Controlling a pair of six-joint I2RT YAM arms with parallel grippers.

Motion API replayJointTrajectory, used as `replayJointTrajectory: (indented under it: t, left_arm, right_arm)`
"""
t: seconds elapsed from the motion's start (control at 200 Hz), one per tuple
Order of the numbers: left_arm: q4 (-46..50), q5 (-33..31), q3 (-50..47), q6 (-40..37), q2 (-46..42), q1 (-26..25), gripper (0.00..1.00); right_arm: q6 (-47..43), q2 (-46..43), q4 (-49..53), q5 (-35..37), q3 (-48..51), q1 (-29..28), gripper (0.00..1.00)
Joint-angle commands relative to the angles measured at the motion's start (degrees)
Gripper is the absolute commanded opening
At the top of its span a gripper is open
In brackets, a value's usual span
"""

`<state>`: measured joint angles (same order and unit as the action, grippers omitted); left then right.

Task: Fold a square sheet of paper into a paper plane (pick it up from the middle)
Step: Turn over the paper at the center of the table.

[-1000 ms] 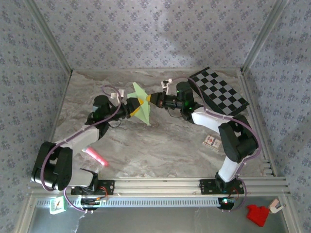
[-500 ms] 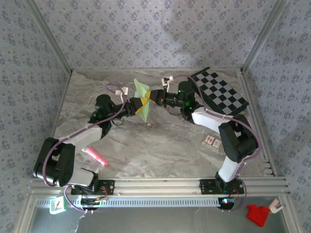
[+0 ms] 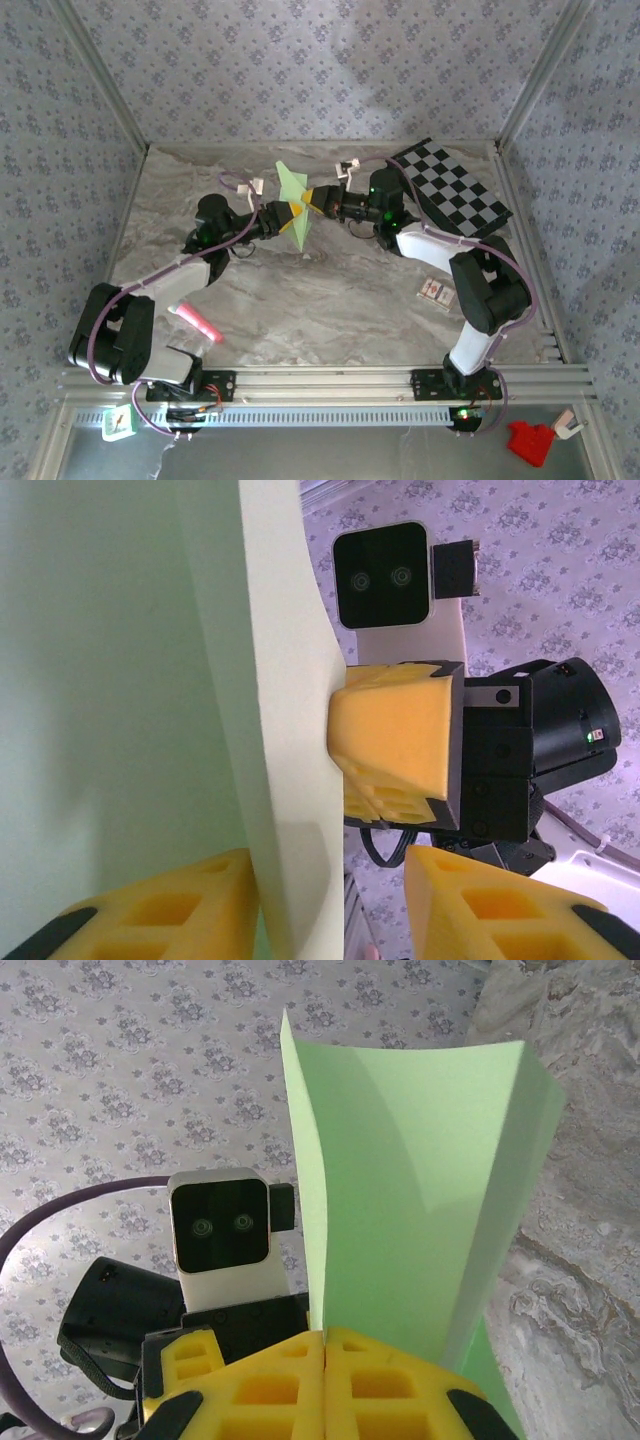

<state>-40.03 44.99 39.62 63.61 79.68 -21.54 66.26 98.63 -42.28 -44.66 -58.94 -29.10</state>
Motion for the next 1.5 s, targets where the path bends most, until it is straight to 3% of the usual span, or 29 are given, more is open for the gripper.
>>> replayJointTrajectory:
  t: [0.0,0.4,0.6,0.82,0.96,1.109,1.339,1.494]
  left_arm:
    - [0.0,-1.0,0.9,-1.6,-0.8,0.0,0.39]
    - [0.7,-1.7,1.1,-1.9,-0.2,0.3,0.20]
    - [7.5,-2.7,2.6,-6.6,-0.7,0.4,0.14]
    - [30.1,-9.2,8.0,-21.7,-2.2,0.2,0.13]
    - [48.9,-21.1,14.9,-33.8,-1.4,-2.0,0.13]
    - [63.2,-38.3,22.9,-42.2,2.3,-6.7,0.13]
    - [77.8,-69.6,34.8,-48.3,14.0,-15.1,0.13]
    - [83.8,-81.1,40.5,-48.4,23.1,-18.0,0.13]
  right_arm:
    - [0.3,-0.7,-1.8,-1.1,0.7,0.3,0.07]
    - [-0.1,-1.1,-1.6,-1.6,0.9,0.4,0.13]
    - [-5.4,-4.1,6.4,0.8,1.6,1.5,0.35]
    - [-21.1,-12.9,28.4,12.3,2.8,4.0,0.53]
    - [-29.8,-18.1,41.9,24.6,2.7,4.3,0.56]
    - [-34.4,-22.5,47.8,34.3,4.3,4.5,0.57]
    - [-34.5,-25.7,50.5,39.9,7.0,5.7,0.57]
    - [-33.5,-26.4,51.2,40.5,8.8,6.8,0.57]
